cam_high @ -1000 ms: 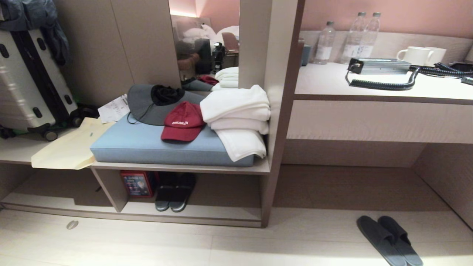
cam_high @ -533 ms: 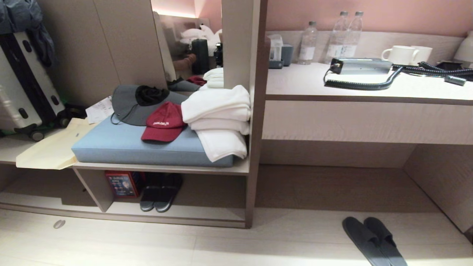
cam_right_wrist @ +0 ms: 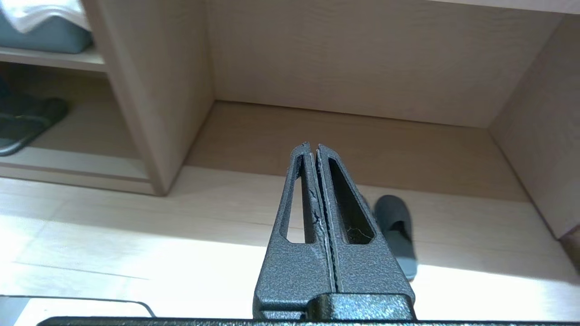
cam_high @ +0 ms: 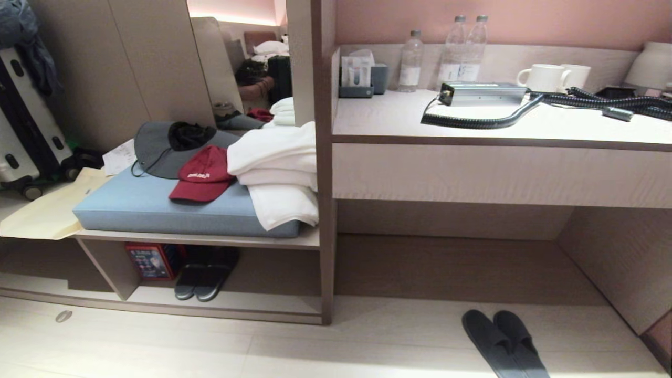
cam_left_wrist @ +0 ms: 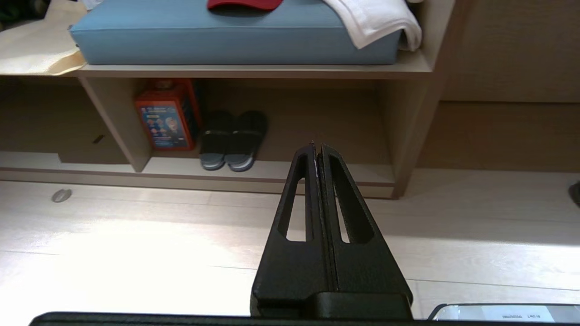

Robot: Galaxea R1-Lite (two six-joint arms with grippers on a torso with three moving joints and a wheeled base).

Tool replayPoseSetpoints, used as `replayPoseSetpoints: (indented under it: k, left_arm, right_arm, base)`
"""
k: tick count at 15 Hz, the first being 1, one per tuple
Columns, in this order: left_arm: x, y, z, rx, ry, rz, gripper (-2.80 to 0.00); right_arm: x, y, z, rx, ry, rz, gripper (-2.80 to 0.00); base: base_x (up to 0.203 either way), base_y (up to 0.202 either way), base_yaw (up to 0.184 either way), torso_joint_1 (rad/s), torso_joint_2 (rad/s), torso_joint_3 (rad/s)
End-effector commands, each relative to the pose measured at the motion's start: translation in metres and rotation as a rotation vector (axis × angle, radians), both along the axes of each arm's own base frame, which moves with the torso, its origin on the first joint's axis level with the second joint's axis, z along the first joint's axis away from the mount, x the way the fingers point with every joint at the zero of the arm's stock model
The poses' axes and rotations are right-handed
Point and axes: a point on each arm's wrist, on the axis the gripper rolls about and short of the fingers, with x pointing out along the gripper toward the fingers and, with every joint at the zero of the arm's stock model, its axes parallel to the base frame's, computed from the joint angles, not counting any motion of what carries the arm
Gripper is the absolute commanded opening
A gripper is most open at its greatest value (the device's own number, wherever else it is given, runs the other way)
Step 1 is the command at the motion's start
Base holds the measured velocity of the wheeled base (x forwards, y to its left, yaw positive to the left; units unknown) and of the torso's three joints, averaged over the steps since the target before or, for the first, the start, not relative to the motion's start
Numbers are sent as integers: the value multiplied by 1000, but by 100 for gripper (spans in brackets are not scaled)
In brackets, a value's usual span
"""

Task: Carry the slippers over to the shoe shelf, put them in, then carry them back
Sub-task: Pick up the slippers on the floor

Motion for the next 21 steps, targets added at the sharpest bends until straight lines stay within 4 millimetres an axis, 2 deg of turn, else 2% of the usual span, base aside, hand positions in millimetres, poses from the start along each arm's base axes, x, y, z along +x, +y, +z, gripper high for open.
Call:
replayPoseSetpoints:
  k: [1, 21]
  left_arm:
    - [0, 0, 0, 0, 3, 0, -280]
    - [0, 0, -1, -3, 3, 0, -280]
  right_arm:
    - [0, 0, 0, -1, -2, 1, -280]
    - [0, 0, 0, -1, -2, 1, -280]
  base:
    - [0, -197, 2, 7, 0, 0]
    - [0, -195, 3, 2, 1, 2]
